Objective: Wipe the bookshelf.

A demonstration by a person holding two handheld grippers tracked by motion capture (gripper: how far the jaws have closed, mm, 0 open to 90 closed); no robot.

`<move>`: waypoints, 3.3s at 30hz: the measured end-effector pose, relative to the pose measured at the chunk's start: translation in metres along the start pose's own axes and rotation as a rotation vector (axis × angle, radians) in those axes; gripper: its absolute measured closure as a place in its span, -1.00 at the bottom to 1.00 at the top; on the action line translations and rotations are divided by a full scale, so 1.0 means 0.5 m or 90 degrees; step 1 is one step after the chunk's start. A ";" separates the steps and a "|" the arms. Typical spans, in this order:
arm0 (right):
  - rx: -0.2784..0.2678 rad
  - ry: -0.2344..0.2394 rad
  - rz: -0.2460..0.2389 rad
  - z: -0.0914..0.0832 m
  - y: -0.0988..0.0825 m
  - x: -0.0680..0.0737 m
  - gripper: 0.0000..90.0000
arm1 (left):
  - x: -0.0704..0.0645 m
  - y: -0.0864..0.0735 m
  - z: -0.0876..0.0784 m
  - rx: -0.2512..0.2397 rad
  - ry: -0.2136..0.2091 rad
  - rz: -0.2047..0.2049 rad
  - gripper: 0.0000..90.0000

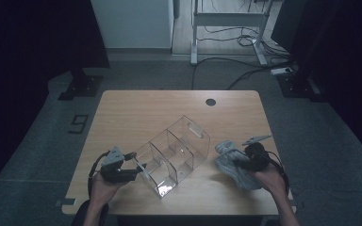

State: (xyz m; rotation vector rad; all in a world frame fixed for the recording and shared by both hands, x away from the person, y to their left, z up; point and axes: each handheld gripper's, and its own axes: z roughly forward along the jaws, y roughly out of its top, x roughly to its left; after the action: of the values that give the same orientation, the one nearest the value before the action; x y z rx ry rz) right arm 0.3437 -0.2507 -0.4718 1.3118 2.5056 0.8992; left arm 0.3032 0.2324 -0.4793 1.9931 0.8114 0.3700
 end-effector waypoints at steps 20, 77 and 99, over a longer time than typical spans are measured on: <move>-0.038 0.011 -0.012 -0.083 0.074 0.025 0.51 | -0.005 0.004 -0.014 0.014 -0.001 0.004 -0.04; -0.041 -0.008 -0.090 0.050 0.401 0.143 0.49 | -0.022 0.010 -0.009 0.024 -0.022 0.021 -0.04; 0.022 -0.060 -0.124 0.117 0.404 0.159 0.52 | -0.025 0.012 -0.009 0.030 -0.013 0.019 -0.04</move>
State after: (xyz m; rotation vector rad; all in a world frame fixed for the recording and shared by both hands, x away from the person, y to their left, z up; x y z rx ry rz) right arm 0.4592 -0.0757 -0.3913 1.0690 2.5320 0.7374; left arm 0.2938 0.2251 -0.4712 2.0515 0.7857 0.3500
